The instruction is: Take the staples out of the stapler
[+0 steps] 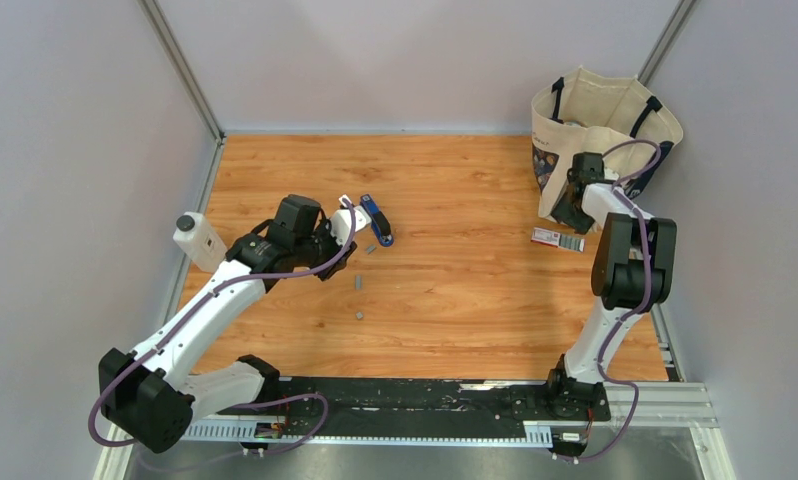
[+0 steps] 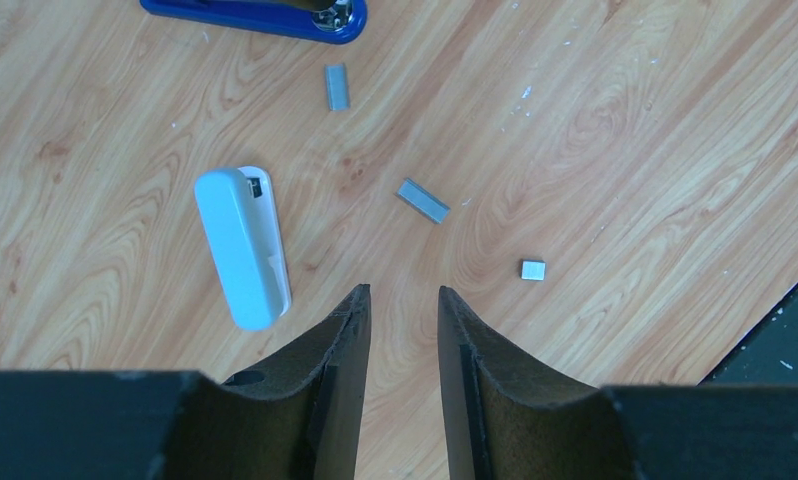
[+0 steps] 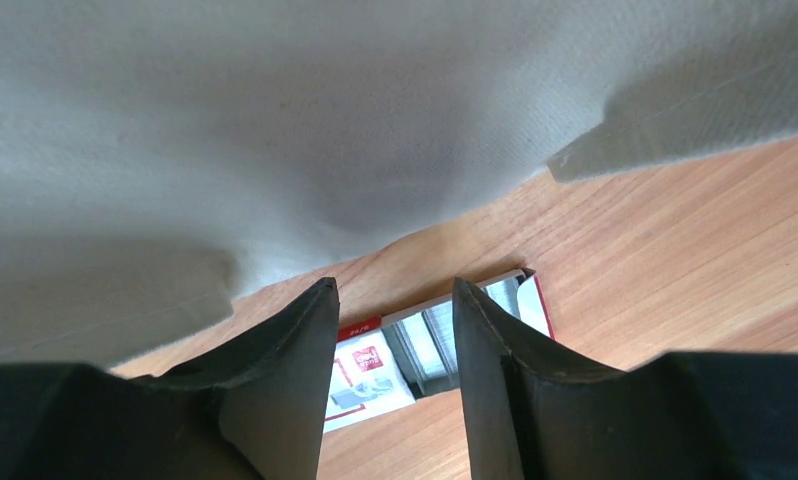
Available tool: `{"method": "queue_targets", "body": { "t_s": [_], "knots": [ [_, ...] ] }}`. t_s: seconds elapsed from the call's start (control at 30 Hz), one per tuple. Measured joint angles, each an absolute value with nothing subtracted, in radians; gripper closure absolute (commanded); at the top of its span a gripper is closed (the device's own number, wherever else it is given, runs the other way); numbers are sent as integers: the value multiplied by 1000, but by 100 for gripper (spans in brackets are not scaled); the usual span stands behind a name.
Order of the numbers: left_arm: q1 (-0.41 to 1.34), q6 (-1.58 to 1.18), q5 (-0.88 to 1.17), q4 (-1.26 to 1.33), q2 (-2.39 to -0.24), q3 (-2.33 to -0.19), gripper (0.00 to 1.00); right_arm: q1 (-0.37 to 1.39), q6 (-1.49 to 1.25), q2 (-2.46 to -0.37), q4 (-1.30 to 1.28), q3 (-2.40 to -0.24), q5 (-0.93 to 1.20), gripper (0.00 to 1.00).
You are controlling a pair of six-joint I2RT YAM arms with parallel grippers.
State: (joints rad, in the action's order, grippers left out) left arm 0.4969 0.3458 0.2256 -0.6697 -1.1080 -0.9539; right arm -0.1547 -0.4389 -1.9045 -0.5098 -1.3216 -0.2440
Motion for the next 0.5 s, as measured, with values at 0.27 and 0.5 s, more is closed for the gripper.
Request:
{"method": "queue_targets", "body": {
  "t_s": [0.27, 0.5],
  "knots": [
    [497, 345, 228, -669, -1102, -949, 61, -156, -422, -1939, -514, -1323, -262, 48],
    [497, 346, 227, -670, -1090, -939, 61, -156, -412, -1973, -536, -1356, -270, 49]
  ]
}}
